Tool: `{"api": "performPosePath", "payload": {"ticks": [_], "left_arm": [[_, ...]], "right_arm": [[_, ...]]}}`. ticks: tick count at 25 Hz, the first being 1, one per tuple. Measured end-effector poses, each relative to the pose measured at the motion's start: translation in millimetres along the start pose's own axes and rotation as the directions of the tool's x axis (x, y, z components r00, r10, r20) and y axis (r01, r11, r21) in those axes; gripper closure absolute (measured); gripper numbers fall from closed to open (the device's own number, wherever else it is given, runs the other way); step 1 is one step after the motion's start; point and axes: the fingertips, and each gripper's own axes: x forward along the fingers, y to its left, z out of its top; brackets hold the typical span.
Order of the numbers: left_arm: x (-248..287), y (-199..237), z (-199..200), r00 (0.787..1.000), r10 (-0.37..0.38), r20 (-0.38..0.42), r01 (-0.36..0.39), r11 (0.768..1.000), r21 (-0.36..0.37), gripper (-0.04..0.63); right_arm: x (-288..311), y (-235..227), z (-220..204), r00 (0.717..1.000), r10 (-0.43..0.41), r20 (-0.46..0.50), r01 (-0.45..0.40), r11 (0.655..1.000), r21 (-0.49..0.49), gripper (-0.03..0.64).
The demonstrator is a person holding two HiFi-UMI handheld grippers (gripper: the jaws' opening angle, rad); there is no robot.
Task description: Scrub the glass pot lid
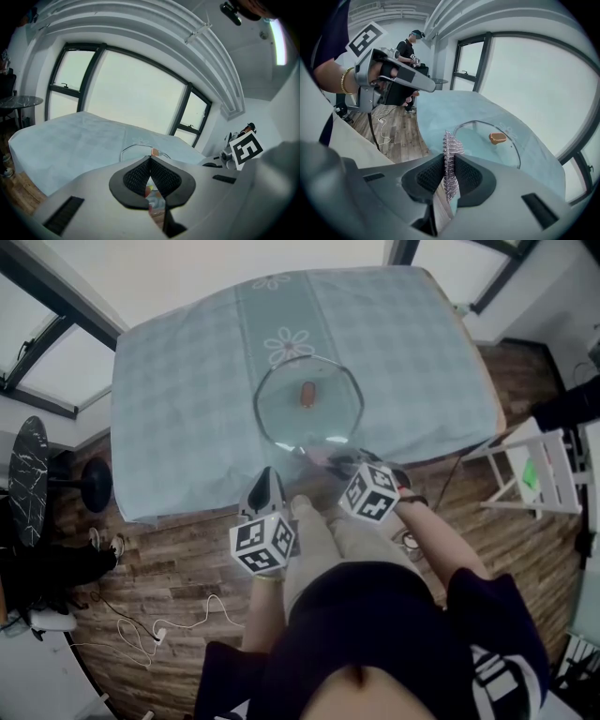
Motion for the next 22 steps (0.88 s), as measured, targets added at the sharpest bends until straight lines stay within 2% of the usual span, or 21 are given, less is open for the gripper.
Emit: {"api": "performPosePath", "payload": {"ticks": [6,12,22], "left_arm": [[16.0,5.3,9.2,1.000,-0.014,-0.004,0.014,1.000,-0.004,0.597],[33.4,16.1,23.3,1.000,-0.028,-0.005,0.028,1.000,-0.003,0.597],[53.6,33.3,41.8,0.999,-0.039,-0.007,0.039,0.999,-0.010,0.597]], "right_arm": [[-13.9,-29.0,11.1,1.000,-0.010,-0.001,0.010,0.999,0.048,0.551],[-21.7,-56.8,19.7,0.999,-0.016,-0.035,0.017,0.999,0.027,0.551],[-32.9,-124.6,36.9,0.993,-0.105,-0.052,0.107,0.993,0.045,0.551]]}}
